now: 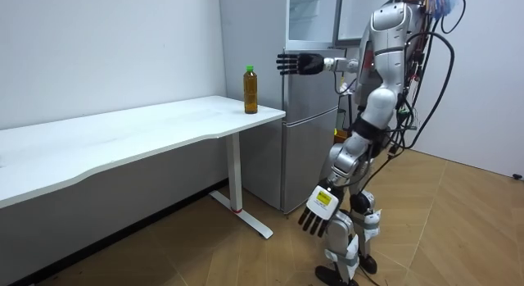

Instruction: Put the bottle in the upper fridge

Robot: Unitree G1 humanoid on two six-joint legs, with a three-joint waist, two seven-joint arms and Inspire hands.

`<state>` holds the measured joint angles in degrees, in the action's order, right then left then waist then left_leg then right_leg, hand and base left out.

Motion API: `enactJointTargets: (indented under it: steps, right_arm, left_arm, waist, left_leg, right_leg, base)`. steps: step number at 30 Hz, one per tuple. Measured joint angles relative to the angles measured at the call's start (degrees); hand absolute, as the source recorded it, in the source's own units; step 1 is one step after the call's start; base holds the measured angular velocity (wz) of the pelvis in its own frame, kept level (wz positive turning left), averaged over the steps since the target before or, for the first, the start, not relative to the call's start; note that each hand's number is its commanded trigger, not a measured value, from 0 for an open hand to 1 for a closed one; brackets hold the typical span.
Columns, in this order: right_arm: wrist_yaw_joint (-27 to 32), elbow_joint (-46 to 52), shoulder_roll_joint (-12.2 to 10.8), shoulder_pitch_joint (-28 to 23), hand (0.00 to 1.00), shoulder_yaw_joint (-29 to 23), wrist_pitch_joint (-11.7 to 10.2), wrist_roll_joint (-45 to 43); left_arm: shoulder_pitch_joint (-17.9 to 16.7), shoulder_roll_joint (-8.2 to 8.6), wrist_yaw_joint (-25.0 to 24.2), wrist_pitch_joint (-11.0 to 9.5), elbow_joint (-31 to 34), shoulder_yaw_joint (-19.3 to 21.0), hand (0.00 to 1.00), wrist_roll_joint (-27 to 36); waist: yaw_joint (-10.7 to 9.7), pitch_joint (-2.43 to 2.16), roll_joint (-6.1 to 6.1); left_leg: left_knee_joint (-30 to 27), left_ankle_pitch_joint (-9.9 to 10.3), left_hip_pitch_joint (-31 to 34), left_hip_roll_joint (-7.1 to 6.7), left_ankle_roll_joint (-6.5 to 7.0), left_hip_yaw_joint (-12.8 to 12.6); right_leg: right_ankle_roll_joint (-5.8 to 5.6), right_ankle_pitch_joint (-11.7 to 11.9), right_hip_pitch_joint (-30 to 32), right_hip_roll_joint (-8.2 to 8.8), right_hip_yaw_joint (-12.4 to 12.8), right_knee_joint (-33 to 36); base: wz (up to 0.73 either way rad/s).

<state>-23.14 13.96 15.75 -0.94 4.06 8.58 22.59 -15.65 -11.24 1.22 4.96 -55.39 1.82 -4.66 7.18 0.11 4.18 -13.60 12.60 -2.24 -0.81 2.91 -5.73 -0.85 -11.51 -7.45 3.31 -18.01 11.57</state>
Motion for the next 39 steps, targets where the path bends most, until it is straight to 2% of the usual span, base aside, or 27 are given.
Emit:
enactJointTargets:
  steps: [3, 11, 15, 18, 22, 24, 27, 31, 33, 36, 39]
  right_arm:
    - [2.79, -2.93, -0.11, 1.68, 0.0, 2.49, -1.35, -0.01]
    - [7.35, -7.95, -0.83, 2.02, 0.0, 6.66, -1.47, -0.81]
    - [10.32, -9.46, -1.08, 3.48, 0.0, 8.26, -1.49, -0.33]
    - [12.28, -14.13, -2.72, 6.9, 0.0, 8.61, -1.5, -0.24]
    - [15.47, -18.65, -3.25, 10.04, 0.0, 9.41, -1.7, -0.25]
    - [18.23, -20.96, -3.55, 11.12, 0.0, 10.72, -1.81, -0.53]
    - [21.51, -23.94, -4.1, 11.15, 0.0, 11.19, -3.09, -1.11]
    - [26.85, -27.98, -4.36, 13.5, 0.0, 11.12, -3.24, -1.04]
    - [30.14, -30.29, -4.67, 15.58, 0.0, 11.16, -3.25, -0.91]
    - [33.11, -31.66, -5.06, 17.11, 0.0, 11.31, -3.53, -0.89]
    - [35.57, -31.69, -5.92, 17.37, 0.0, 11.37, -3.61, -1.98]
  left_arm:
    - [0.21, 0.0, 0.76, -0.01, 0.01, -0.85, 0.0, 0.0]
    - [-0.9, 0.48, 2.12, 0.2, -0.34, -1.57, 0.0, -0.03]
    - [-1.02, 0.95, 2.04, 1.33, -0.01, -2.19, 0.0, -0.01]
    - [-0.94, 1.58, 2.12, 1.46, 0.34, -2.67, 0.0, 0.03]
    - [-0.94, 1.75, 2.57, 1.58, 0.51, -3.9, 0.0, 0.05]
    - [-1.17, 1.72, 3.29, 1.75, 0.34, -5.03, 0.0, -0.11]
    - [-1.45, 1.88, 3.35, 1.76, 0.29, -5.33, 0.0, -0.65]
    - [-1.67, 2.68, 3.39, 2.78, 0.26, -5.29, 0.0, -1.47]
    - [-1.66, 3.19, 3.39, 3.59, 0.3, -5.33, 0.0, -1.82]
    - [-1.6, 3.2, 3.44, 4.35, 0.88, -5.44, 0.0, -1.85]
    - [-2.13, 3.26, 3.72, 4.52, 2.53, -6.13, 0.0, -1.86]
  waist:
    - [0.51, 0.17, 0.03]
    - [1.83, 0.41, 0.08]
    - [2.57, 0.52, -0.22]
    - [2.69, 0.44, -0.37]
    - [2.86, 0.26, -0.68]
    - [3.14, 0.23, -0.78]
    - [4.22, 0.22, -0.79]
    - [4.24, 0.3, -1.07]
    - [4.35, 0.51, -1.37]
    - [4.33, 0.52, -1.46]
    - [4.42, 0.58, -1.63]
  left_leg:
    - [0.0, 0.0, 0.15, -0.03, -0.02, 0.31]
    - [-0.2, 0.0, 0.95, -0.17, -0.02, 1.39]
    - [-1.05, 0.01, 2.09, -0.32, -0.02, 2.57]
    - [-1.35, -0.1, 2.8, -0.8, 0.0, 3.73]
    - [-1.39, -0.49, 3.64, -1.08, 0.15, 4.6]
    - [-1.38, -0.6, 3.85, -1.14, 0.13, 4.98]
    - [-1.37, -0.69, 3.89, -1.2, 0.03, 5.43]
    - [-1.21, -1.28, 4.56, -1.77, 0.18, 6.75]
    - [-1.2, -1.55, 4.89, -2.0, 0.26, 7.34]
    - [-1.84, -1.66, 6.1, -2.12, 0.23, 7.98]
    - [-2.21, -1.88, 7.1, -2.24, 0.21, 8.4]
  right_leg:
    - [0.0, 0.0, 0.01, 0.1, -0.94, 0.0]
    - [-0.01, 0.0, 0.3, 0.07, -1.21, -0.01]
    - [-0.01, 0.0, 0.61, 0.17, -2.79, -0.06]
    - [-0.01, 0.0, 0.45, 0.19, -3.06, -0.93]
    - [-0.06, 0.03, 0.64, 0.4, -4.02, -1.01]
    - [-0.06, 0.03, 0.7, 0.42, -4.49, -1.0]
    - [-0.06, 0.03, 0.65, 0.46, -5.66, -0.98]
    - [-0.07, 0.02, 0.66, 0.81, -7.2, -1.1]
    - [-0.09, 0.03, 0.69, 0.96, -7.72, -1.1]
    - [-0.1, 0.04, 1.14, 1.02, -9.06, -1.0]
    - [-0.1, 0.04, 1.72, 1.01, -9.19, -0.97]
  base:
    - [0.04]
    - [0.08]
    - [0.12]
    - [0.19]
    - [0.18]
    - [0.11]
    - [0.05]
    - [0.21]
    - [0.18]
    - [0.17]
    - [0.12]
